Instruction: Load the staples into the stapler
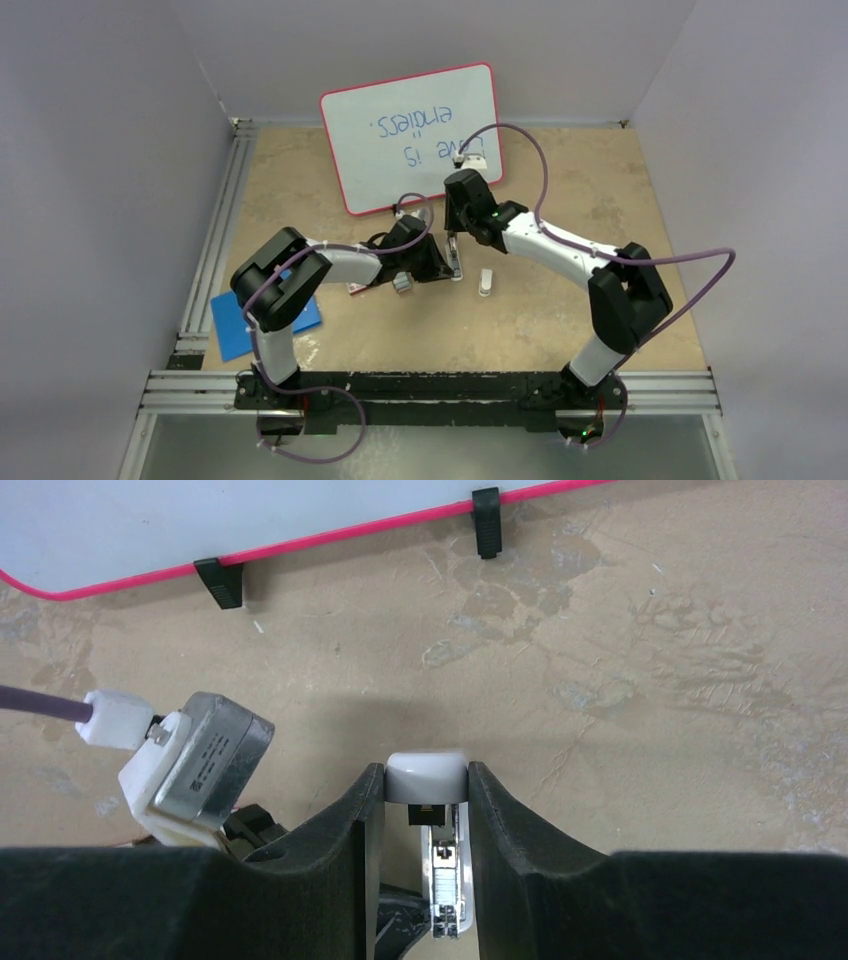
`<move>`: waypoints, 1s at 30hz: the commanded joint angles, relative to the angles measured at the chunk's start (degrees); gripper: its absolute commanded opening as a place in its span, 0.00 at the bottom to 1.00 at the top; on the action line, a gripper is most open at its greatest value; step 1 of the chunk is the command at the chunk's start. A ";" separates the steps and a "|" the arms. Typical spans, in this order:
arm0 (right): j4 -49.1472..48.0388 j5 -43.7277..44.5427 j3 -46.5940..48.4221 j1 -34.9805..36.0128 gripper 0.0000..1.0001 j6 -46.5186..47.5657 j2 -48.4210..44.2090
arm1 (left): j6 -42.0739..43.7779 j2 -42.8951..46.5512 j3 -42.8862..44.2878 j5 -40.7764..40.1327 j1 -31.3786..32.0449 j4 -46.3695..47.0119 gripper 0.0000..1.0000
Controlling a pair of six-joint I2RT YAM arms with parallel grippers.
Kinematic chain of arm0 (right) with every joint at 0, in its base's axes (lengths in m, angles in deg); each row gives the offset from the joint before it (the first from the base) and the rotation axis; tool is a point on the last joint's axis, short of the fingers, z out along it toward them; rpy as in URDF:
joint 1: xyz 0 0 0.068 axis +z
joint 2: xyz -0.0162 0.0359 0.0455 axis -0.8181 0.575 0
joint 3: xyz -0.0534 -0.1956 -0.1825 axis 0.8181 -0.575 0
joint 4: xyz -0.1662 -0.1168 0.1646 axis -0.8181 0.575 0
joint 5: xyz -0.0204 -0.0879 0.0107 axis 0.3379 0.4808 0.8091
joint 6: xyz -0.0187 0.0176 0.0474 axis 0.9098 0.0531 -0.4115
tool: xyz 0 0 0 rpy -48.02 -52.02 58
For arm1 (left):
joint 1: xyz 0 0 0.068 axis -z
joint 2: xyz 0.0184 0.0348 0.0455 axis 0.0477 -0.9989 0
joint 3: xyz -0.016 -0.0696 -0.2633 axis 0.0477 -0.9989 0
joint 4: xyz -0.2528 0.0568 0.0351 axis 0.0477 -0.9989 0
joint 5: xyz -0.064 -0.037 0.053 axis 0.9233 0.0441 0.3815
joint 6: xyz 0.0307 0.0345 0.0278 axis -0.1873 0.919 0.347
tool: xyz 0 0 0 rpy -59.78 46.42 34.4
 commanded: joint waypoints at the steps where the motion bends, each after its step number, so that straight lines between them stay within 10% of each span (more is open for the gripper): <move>1: 0.13 -1.52 -1.71 -0.04 0.27 -0.82 -2.74 | -0.32 -4.08 -0.62 -2.07 -0.16 -3.00 0.07; 30: 3.80 -2.23 -15.39 8.17 0.22 -8.44 -11.27 | 1.07 -5.40 -2.42 -2.98 -0.17 -1.68 0.05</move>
